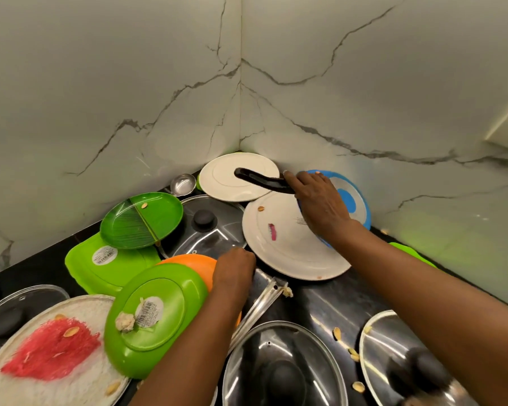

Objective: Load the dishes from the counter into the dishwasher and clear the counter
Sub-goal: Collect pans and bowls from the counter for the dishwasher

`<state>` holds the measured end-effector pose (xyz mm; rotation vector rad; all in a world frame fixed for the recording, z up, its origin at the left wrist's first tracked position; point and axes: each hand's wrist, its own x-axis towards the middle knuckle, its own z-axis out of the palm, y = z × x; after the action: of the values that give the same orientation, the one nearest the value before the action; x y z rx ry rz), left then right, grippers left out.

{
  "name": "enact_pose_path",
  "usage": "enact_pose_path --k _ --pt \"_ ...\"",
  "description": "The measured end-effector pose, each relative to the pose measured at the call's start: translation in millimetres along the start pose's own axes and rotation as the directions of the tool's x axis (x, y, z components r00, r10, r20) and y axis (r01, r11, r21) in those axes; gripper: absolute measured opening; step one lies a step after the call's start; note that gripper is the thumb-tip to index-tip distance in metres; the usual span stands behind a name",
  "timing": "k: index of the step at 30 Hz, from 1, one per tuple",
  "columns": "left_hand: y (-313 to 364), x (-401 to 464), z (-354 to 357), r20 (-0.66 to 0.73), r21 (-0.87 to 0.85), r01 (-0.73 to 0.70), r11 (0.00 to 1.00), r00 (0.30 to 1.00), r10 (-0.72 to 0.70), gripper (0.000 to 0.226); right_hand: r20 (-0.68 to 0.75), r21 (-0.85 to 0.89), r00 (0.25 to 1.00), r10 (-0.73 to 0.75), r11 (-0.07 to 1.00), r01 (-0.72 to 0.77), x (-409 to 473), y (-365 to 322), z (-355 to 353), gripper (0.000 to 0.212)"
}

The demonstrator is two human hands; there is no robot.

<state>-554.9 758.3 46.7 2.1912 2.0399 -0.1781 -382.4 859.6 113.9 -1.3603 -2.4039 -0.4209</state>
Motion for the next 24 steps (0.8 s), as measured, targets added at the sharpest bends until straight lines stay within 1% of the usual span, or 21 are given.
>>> enact_pose_path --k 4,6,8,9,11,14,16,20,23,24 --pt "4.5 -10.9 -4.9 -0.003 0.034 -0.059 0.998 0.998 0.059 0.032 0.009 -0.054 0.994 0.111 0.992 -0.111 -22.3 9.3 -42.8 0.06" --pt "4.2 -22.5 -4.4 -0.041 0.034 -0.116 0.993 0.992 0.117 0.028 0.011 -0.072 0.986 0.168 0.983 -0.167 -38.4 15.3 -70.3 0.062" --pt "1.6 -34.8 -0.2 -0.203 0.013 -0.169 0.985 0.965 0.168 0.017 0.009 -0.066 0.976 0.219 0.974 -0.218 -55.0 22.3 -93.9 0.064" --pt "0.6 -39.5 1.9 -0.252 0.005 -0.161 0.987 0.955 0.157 0.012 0.005 -0.058 0.97 0.245 0.968 -0.244 -63.8 24.6 -103.9 0.064" --pt "3.6 -50.6 7.7 -0.373 -0.019 -0.141 0.99 0.92 0.123 0.015 -0.005 -0.033 0.962 0.273 0.961 -0.273 -84.3 27.4 -121.0 0.062" --pt "23.3 -76.2 3.6 -0.41 -0.008 -0.136 0.991 0.904 0.121 0.031 -0.017 -0.008 0.967 0.254 0.967 -0.254 -117.0 25.2 -138.7 0.059" --pt "41.6 -96.9 2.2 -0.43 0.023 -0.129 0.991 0.894 0.126 0.028 -0.033 -0.005 0.97 0.24 0.971 -0.241 -142.4 21.2 -151.4 0.057" --pt "79.8 -141.7 5.3 -0.461 -0.038 -0.116 0.993 0.883 0.085 0.025 -0.062 0.017 0.968 0.243 0.97 -0.242 -196.6 9.6 -176.7 0.057" --pt "108.3 -180.7 7.5 -0.462 -0.048 -0.094 0.994 0.885 0.061 0.03 -0.088 0.041 0.966 0.244 0.97 -0.241 -238.7 1.4 -195.3 0.055" --pt "116.6 -193.1 7.8 -0.464 -0.045 -0.085 0.995 0.884 0.054 0.027 -0.09 0.042 0.965 0.247 0.969 -0.245 -252.7 -1.7 -201.2 0.054"
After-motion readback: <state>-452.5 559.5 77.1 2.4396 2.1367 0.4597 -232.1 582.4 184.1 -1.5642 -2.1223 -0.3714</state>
